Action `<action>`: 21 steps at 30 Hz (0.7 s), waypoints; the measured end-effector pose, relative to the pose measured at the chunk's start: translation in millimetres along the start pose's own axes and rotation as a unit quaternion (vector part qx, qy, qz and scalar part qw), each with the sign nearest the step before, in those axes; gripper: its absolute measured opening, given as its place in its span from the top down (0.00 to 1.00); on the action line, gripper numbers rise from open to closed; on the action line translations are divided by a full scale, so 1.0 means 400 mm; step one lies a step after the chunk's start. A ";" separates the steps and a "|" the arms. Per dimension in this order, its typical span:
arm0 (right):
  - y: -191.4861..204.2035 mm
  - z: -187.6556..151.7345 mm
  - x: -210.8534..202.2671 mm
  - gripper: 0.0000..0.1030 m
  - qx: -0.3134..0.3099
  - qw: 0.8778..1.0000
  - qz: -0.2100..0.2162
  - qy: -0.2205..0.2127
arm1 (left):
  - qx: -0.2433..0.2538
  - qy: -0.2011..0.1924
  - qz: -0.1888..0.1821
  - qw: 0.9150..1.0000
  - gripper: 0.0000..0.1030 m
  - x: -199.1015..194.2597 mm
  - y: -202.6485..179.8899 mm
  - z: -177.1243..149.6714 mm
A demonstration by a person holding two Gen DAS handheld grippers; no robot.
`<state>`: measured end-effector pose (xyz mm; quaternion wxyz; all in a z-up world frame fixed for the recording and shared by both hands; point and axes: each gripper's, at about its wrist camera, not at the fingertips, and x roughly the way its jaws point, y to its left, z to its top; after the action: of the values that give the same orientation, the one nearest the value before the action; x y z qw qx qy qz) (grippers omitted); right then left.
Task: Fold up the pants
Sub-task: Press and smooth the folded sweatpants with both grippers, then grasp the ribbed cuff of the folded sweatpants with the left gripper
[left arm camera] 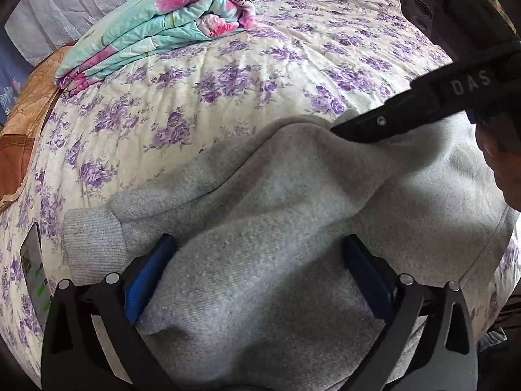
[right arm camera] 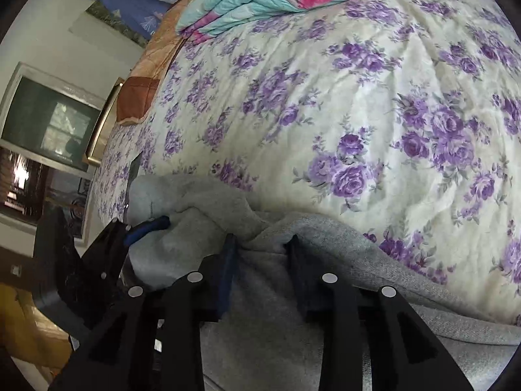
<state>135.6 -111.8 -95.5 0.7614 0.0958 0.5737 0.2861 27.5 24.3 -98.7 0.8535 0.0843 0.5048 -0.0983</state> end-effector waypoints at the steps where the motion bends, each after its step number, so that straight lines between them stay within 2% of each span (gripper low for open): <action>1: 0.005 0.006 -0.025 0.85 -0.013 1.000 -0.010 -0.025 | -0.004 -0.002 -0.002 1.000 0.04 -0.009 0.002 0.001; 6: 0.029 0.035 -0.081 0.88 -0.040 0.995 -0.037 -0.080 | -0.005 -0.033 0.025 0.999 0.04 -0.072 0.007 0.008; 9: -0.022 0.052 -0.041 0.87 -0.025 0.994 -0.041 -0.094 | -0.021 -0.046 0.018 0.999 0.04 -0.080 0.026 0.005; 11: -0.057 0.046 0.057 0.80 -0.029 0.994 -0.080 -0.071 | -0.027 -0.013 0.063 0.998 0.04 -0.021 0.042 0.008; 12: -0.050 0.040 0.054 0.79 -0.048 0.991 -0.085 -0.088 | -0.028 -0.002 0.059 0.998 0.04 0.002 0.053 0.008; 13: -0.038 0.038 0.040 0.78 -0.055 0.991 -0.090 -0.087 | -0.031 -0.002 0.051 0.998 0.04 0.001 0.061 0.008; 14: -0.029 0.033 0.013 0.66 -0.051 0.991 -0.089 -0.089 | -0.032 -0.007 0.041 0.999 0.04 -0.019 0.068 0.005; 15: -0.020 0.025 -0.025 0.53 -0.046 0.987 -0.110 -0.103 | -0.032 -0.011 0.027 0.999 0.04 -0.041 0.071 0.002; 16: -0.010 0.012 -0.067 0.30 -0.052 0.982 -0.130 -0.128 | -0.031 -0.012 0.008 0.999 0.04 -0.065 0.078 -0.001; 18: 0.010 -0.021 -0.132 0.29 -0.085 0.974 -0.146 -0.149 | -0.039 -0.010 -0.013 0.999 0.04 -0.106 0.096 -0.012; 21: 0.006 -0.072 -0.186 0.29 -0.086 0.972 -0.148 -0.159 | -0.053 -0.016 -0.030 0.998 0.04 -0.161 0.136 -0.032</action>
<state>94.7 -155.8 -42.7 0.8822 -0.0120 0.4261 0.1998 0.0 85.3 -45.7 0.8615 0.0225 0.4977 -0.0982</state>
